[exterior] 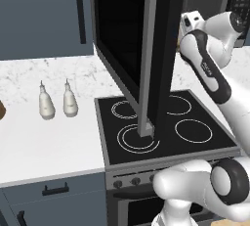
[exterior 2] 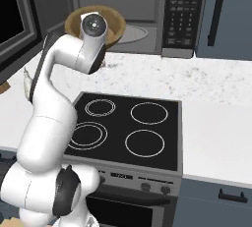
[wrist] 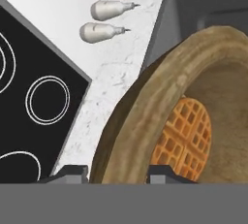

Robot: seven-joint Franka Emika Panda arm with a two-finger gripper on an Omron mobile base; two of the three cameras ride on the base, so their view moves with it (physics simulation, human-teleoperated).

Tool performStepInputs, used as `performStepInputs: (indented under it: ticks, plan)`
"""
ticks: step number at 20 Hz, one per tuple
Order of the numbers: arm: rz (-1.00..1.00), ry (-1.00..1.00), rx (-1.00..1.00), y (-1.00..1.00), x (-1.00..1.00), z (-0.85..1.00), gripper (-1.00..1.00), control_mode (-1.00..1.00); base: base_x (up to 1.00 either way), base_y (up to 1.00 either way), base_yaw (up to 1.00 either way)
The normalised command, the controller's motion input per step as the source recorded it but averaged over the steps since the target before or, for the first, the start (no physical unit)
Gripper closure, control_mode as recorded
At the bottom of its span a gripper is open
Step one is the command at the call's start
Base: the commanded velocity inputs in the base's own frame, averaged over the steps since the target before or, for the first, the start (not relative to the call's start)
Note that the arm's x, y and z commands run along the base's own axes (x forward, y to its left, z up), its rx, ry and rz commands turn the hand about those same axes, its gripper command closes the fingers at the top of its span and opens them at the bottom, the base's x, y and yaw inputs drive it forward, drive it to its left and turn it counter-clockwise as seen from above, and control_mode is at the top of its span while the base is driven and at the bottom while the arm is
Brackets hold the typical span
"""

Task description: Open the microwave, place the bowl with waffle inside the microwave, then close the microwave door and turn it on.

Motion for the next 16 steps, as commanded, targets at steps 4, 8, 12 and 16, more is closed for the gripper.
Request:
performStepInputs:
  ticks: [4, 8, 12, 16]
  plan:
    - [0.0, 0.04, -0.08, 0.08, 1.0, 0.22, 1.0, -1.0, 0.0, 0.0, 0.0]
    - [-0.01, 0.11, -0.05, 0.08, 1.0, 0.0, 1.0, -1.0, 0.0, 0.0, 0.0]
    - [-0.04, 0.15, -0.05, 0.24, 0.98, -0.04, 1.0, -1.0, 0.0, 0.0, 0.0]
    - [-0.04, 0.08, 0.0, 0.1, 0.45, -0.29, -1.0, -1.0, 0.0, 0.0, 0.0]
